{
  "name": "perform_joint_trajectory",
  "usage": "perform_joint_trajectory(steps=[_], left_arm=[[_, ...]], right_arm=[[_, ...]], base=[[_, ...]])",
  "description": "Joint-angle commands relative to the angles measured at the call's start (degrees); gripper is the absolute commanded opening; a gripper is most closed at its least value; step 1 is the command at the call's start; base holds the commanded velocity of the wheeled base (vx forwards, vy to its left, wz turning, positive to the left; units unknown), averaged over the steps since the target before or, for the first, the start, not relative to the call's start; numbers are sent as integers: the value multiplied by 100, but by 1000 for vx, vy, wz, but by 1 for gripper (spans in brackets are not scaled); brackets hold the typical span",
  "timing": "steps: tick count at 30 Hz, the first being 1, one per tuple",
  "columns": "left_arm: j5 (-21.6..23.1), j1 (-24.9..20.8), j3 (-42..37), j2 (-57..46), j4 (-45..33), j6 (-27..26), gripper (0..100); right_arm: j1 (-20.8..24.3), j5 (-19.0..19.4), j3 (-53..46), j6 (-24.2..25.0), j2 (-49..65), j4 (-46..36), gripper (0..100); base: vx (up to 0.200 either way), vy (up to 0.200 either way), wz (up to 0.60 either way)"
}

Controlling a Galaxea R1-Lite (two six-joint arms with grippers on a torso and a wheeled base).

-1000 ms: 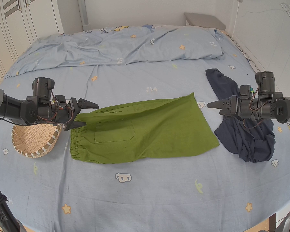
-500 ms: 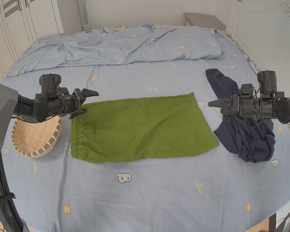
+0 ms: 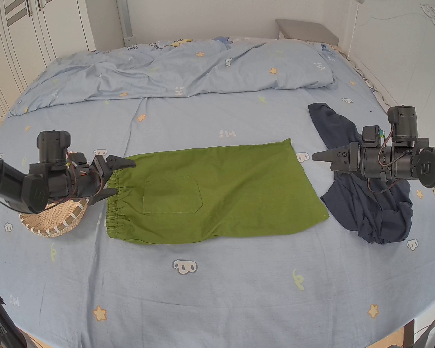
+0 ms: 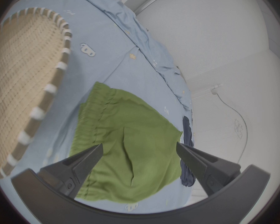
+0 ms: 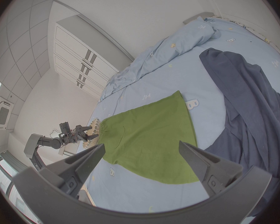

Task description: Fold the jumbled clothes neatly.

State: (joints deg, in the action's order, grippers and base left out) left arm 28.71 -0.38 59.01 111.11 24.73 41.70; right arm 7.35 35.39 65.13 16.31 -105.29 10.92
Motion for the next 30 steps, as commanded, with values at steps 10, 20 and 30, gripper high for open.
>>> perform_joint_trajectory(steps=[10,20,30], left_arm=[[1119,732,-1533,342,778,-2131,100],[996,732,-839,693,752,-2008,100],[504,486,-435,1168,787,-2000,100]], right_arm=[[284,21,-308,-14,325,6,100],[284,21,-291,-23,342,6,100],[284,21,-326,-14,316,191,100]], base=[[0,0,0],[0,0,0],[0,0,0]])
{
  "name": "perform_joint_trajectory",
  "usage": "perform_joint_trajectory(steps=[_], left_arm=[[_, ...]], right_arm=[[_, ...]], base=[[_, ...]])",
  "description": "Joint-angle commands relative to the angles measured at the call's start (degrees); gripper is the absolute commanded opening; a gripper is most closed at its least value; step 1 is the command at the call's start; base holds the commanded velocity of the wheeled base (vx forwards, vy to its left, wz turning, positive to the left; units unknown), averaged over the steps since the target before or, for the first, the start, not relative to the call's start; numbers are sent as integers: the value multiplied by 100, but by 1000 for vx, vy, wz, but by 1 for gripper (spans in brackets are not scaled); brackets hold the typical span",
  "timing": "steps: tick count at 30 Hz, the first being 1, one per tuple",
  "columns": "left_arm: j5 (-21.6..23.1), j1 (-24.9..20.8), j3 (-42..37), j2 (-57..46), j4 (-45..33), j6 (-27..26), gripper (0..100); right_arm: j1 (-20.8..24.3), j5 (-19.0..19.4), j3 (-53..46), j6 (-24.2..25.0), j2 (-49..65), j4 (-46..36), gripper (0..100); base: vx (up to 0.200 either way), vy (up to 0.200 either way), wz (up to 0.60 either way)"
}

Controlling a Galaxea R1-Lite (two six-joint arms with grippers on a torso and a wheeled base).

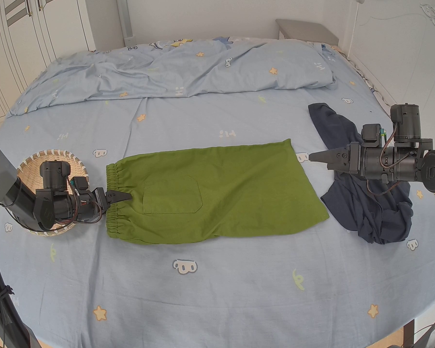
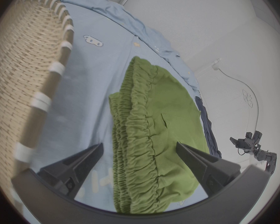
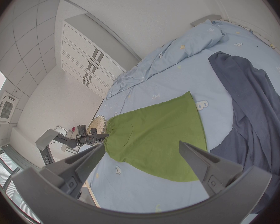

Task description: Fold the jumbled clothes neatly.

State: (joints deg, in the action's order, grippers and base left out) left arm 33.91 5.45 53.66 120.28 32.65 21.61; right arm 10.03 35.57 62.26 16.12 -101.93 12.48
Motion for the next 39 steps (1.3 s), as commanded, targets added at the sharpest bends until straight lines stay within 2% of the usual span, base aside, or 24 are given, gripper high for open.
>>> perform_joint_trajectory(steps=[1,15,16,31,39], left_arm=[[-16,-132,100,241,-4,10,100],[-25,-255,109,223,22,36,100],[-16,-255,100,223,22,36,0],[-16,-255,109,180,14,62,0],[-16,-272,57,-31,-4,150,0]], right_arm=[[16,2,-56,6,-20,44,100],[16,2,-73,6,-55,114,100],[16,2,-73,6,-55,114,100],[-63,-33,23,6,-135,105,100],[-230,-68,753,-117,-1681,17,100]], base=[[0,0,0],[0,0,0],[0,0,0],[0,0,0],[0,0,0]])
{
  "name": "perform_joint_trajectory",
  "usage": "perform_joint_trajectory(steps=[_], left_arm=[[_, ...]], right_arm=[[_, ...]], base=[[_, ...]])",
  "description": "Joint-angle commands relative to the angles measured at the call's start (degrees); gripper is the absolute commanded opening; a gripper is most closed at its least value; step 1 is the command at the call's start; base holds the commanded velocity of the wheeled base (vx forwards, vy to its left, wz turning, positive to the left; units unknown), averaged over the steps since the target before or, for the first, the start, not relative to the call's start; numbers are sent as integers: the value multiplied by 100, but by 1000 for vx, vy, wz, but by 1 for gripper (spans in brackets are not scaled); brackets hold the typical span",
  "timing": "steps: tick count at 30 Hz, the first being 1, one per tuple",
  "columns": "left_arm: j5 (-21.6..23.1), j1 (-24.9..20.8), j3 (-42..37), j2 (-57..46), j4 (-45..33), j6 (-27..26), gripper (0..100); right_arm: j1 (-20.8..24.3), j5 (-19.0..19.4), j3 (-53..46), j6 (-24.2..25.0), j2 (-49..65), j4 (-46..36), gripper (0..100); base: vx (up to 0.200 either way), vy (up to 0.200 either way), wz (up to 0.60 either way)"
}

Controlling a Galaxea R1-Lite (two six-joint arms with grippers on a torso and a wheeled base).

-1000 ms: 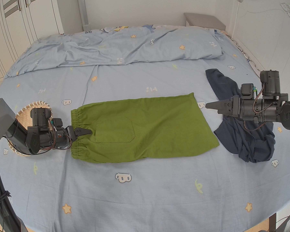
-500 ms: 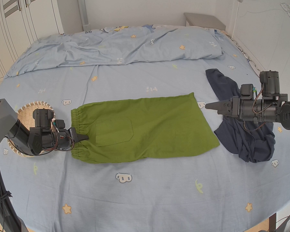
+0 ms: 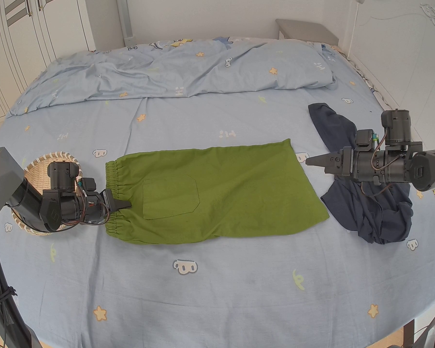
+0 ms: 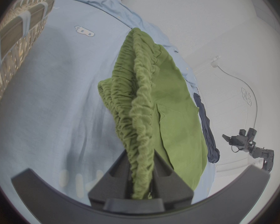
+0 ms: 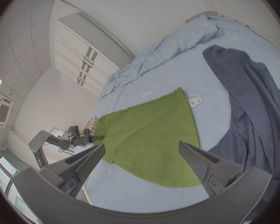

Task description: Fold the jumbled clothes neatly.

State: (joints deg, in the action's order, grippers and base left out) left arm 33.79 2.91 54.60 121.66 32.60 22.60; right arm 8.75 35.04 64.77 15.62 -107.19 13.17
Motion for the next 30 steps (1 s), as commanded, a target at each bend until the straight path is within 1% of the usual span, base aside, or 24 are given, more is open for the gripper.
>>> perform_joint_trajectory(steps=[1,2,8,11,16,22,30], left_arm=[[-4,-19,-37,-169,1,51,0],[-4,-19,-46,-178,10,60,0],[-4,-1,-55,-239,1,60,0],[-4,-19,-64,-257,1,60,0],[-4,-36,-116,-257,27,51,0],[-4,-36,-125,-248,27,51,0],[-4,-45,-134,-257,27,51,0]], right_arm=[[-93,-14,546,-76,-1252,-51,100],[-102,-23,669,-111,-1489,-51,100],[-199,-41,1011,-138,-1893,-77,100],[-339,-41,1284,-208,-2086,-306,100],[-418,-49,1451,-358,-2183,-508,100],[-418,-58,1486,-375,-2227,-517,100],[-269,-41,1425,-375,-2350,-508,100]], base=[[0,0,0],[0,0,0],[0,0,0],[0,0,0],[0,0,0],[0,0,0],[0,0,0]])
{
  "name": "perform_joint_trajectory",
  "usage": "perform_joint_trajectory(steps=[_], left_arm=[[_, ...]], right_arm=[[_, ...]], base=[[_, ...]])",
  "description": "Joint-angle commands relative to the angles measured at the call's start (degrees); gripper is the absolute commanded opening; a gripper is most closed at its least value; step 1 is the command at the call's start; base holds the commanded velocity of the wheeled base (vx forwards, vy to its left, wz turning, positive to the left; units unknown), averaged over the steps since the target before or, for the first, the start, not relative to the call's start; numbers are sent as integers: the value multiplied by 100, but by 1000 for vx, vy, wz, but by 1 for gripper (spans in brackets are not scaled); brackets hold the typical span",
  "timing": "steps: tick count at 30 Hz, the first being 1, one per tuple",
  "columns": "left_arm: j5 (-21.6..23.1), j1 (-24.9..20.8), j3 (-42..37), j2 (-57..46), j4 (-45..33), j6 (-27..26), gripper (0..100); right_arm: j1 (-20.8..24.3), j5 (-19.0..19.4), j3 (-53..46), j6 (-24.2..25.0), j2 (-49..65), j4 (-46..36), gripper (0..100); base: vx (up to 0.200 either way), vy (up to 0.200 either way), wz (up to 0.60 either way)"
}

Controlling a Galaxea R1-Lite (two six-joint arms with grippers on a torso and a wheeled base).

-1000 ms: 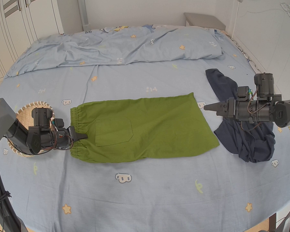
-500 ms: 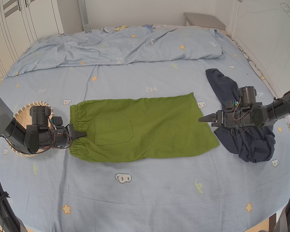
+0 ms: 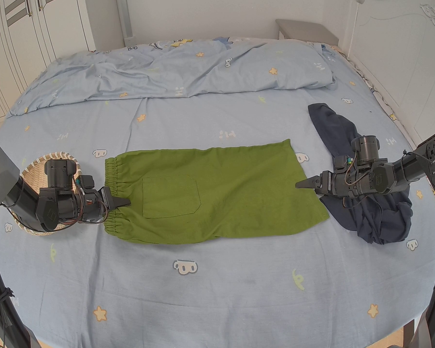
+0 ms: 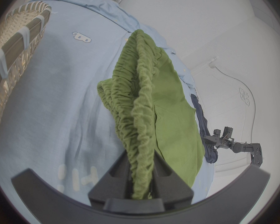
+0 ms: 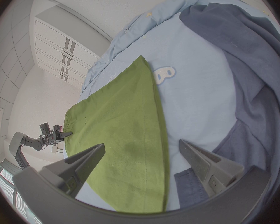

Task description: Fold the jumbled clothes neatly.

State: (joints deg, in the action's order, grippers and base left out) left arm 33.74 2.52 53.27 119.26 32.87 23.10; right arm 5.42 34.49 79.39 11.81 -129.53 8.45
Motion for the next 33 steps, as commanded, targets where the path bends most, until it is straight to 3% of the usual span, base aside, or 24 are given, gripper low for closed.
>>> perform_joint_trajectory(steps=[1,24,25,33], left_arm=[[1,3,-1,-17,1,1,0],[1,-15,-1,-34,1,10,0],[1,-15,-1,-34,1,10,0],[1,-15,-10,-34,1,10,0]], right_arm=[[99,84,-37,58,-108,-54,100],[372,243,-178,84,-99,-80,100],[345,251,-160,76,-99,-80,0],[143,243,-55,84,-108,-54,0]], base=[[0,0,0],[0,0,0],[0,0,0],[0,0,0]])
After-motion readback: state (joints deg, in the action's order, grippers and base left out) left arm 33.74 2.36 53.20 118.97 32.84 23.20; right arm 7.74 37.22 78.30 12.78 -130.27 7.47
